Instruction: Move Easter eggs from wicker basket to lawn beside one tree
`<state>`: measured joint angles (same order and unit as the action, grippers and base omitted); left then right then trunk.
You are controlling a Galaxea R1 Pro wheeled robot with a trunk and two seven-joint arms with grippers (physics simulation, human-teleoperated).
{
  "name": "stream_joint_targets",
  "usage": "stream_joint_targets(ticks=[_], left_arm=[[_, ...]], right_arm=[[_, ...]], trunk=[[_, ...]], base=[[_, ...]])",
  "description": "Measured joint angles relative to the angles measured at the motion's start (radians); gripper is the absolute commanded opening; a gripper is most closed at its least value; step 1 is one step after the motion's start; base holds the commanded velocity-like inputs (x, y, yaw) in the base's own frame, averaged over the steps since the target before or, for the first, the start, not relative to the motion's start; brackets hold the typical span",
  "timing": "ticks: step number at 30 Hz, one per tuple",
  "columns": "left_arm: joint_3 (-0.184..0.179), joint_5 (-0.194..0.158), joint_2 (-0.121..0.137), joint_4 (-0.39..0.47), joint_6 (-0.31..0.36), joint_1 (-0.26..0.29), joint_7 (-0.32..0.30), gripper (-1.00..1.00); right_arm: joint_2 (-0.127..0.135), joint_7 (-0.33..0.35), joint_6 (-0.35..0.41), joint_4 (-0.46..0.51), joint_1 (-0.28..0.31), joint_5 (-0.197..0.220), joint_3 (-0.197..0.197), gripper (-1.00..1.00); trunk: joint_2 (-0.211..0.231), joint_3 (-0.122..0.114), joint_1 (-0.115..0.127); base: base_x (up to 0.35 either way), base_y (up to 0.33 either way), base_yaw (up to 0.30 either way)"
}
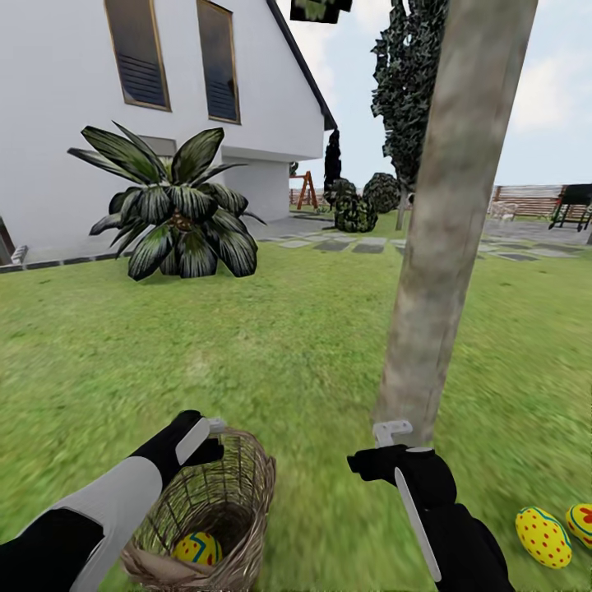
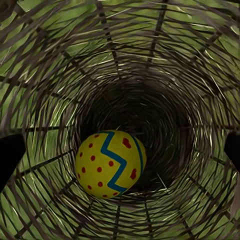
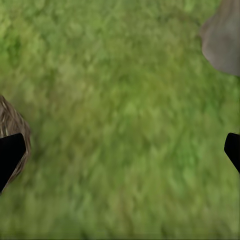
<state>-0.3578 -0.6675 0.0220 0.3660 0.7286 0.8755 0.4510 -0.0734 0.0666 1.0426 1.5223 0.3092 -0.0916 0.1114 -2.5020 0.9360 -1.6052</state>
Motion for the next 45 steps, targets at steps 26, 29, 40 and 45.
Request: stream_joint_targets(ticks=[26,29,40,45], left_arm=[[-0.001,0.000,0.000,0.000,0.000,0.000,0.000,1.00],[-0.002,0.001,0.000,0.000,0.000,0.000,0.000,1.00],[-0.002,0.000,0.000,0.000,0.000,0.000,0.000,1.00],[-0.002,0.000,0.000,0.001,0.000,0.000,0.000,1.00]], right_arm=[[0.000,-0.001,0.000,0.000,0.000,0.000,0.000,1.00],[0.000,-0.001,0.000,0.000,0.000,0.000,0.000,1.00],[0.000,-0.001,0.000,0.000,0.000,0.000,0.000,1.00],[0.000,-0.001,0.000,0.000,0.000,0.000,0.000,1.00]], trunk=[[-0.006,0.101,-0.012],[-0.007,0.112,-0.013],[-0.009,0.155,-0.018],[-0.011,0.174,-0.020]], base=[[0.000,0.000,0.000],[0.000,0.000,0.000],[0.000,0.000,0.000],[0.000,0.000,0.000]])
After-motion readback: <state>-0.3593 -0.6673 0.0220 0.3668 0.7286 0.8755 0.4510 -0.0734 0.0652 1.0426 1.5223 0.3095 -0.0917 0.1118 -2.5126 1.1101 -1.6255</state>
